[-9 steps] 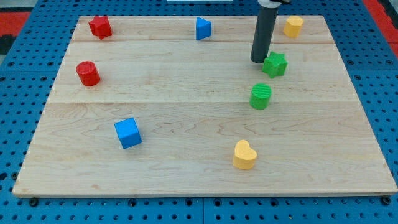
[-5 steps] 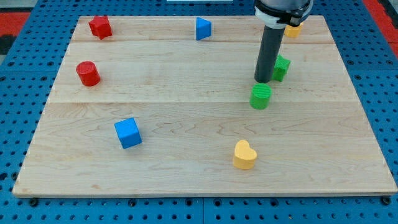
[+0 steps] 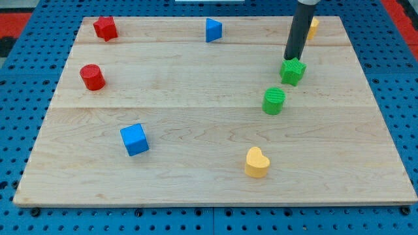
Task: Nudge the green star a bit down
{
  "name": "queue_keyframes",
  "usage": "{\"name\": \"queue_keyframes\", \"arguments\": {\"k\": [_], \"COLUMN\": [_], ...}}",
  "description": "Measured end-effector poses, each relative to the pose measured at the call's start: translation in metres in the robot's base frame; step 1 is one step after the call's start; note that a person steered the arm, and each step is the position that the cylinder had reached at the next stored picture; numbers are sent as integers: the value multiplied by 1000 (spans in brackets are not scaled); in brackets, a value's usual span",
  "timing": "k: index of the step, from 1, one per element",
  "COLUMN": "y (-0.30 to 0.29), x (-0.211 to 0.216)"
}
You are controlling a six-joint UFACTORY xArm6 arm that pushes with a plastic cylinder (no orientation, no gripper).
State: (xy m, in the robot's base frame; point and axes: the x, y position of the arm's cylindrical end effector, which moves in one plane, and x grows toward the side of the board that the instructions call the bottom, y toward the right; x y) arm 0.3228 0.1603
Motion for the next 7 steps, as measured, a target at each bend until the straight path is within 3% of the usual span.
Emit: {"name": "queue_keyframes", "arguments": {"k": [5, 7], "y": [-19, -31], "x": [28, 19]}}
